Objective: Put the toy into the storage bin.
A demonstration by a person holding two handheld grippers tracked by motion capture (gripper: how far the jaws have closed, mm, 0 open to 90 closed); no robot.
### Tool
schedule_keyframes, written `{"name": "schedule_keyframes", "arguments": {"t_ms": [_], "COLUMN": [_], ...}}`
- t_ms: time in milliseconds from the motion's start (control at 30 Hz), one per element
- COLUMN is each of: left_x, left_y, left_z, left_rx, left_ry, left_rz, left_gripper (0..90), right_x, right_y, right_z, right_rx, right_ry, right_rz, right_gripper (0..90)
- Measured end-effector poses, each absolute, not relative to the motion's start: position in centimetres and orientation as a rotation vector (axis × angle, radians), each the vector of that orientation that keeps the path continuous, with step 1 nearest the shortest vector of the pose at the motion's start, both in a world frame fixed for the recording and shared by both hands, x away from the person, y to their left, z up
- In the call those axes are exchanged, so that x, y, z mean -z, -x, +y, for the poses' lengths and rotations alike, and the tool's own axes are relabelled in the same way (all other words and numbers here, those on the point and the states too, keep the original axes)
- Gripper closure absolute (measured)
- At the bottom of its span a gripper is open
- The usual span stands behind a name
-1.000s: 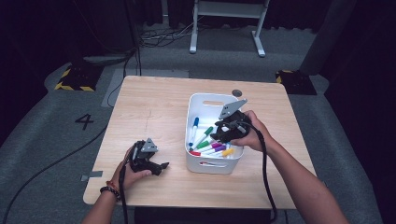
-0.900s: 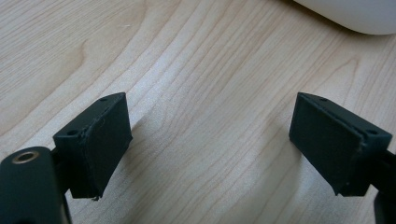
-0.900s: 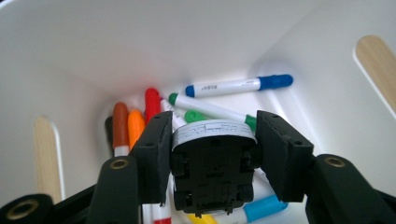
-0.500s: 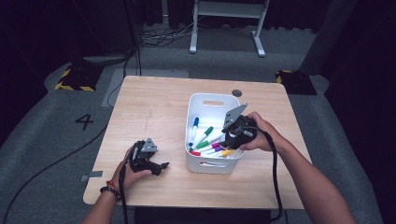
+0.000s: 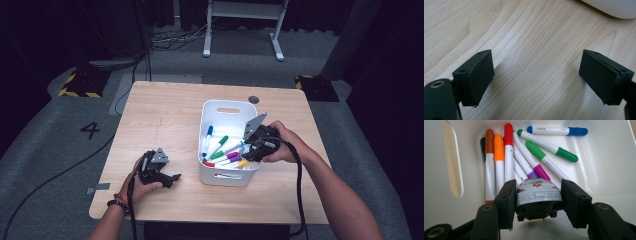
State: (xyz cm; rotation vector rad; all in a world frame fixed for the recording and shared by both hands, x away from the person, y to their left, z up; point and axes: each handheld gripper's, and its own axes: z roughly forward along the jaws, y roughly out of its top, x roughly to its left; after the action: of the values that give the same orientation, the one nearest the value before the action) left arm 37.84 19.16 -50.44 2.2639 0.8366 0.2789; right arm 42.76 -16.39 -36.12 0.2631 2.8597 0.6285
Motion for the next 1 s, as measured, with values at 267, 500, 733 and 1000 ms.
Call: {"name": "schedule_keyframes", "arguments": {"t_ms": [267, 500, 733, 1000], "left_x": [50.4, 50.4, 50.4, 50.4], "left_y": [-37.9, -37.9, -37.9, -37.9], "left_z": [19.2, 19.2, 19.2, 19.2], "left_rx": [-0.280, -0.279, -0.282, -0.287], "left_ry": [-2.265, -2.265, -2.265, -2.266], "left_rz": [0.835, 0.835, 0.836, 0.836], "left_gripper": [12.9, 12.9, 12.8, 12.7], "right_x": [35.6, 35.6, 35.6, 35.5], "right_y": [-42.7, -42.6, -42.2, -42.1], "right_z": [-17.3, -17.2, -17.4, -17.9], "right_rx": [-0.628, -0.622, -0.705, -0.779], "right_ry": [-0.273, -0.267, -0.268, -0.289], "right_rz": [2.853, 2.843, 2.805, 2.729], "right_gripper": [48.0, 47.5, 44.0, 41.9]}}
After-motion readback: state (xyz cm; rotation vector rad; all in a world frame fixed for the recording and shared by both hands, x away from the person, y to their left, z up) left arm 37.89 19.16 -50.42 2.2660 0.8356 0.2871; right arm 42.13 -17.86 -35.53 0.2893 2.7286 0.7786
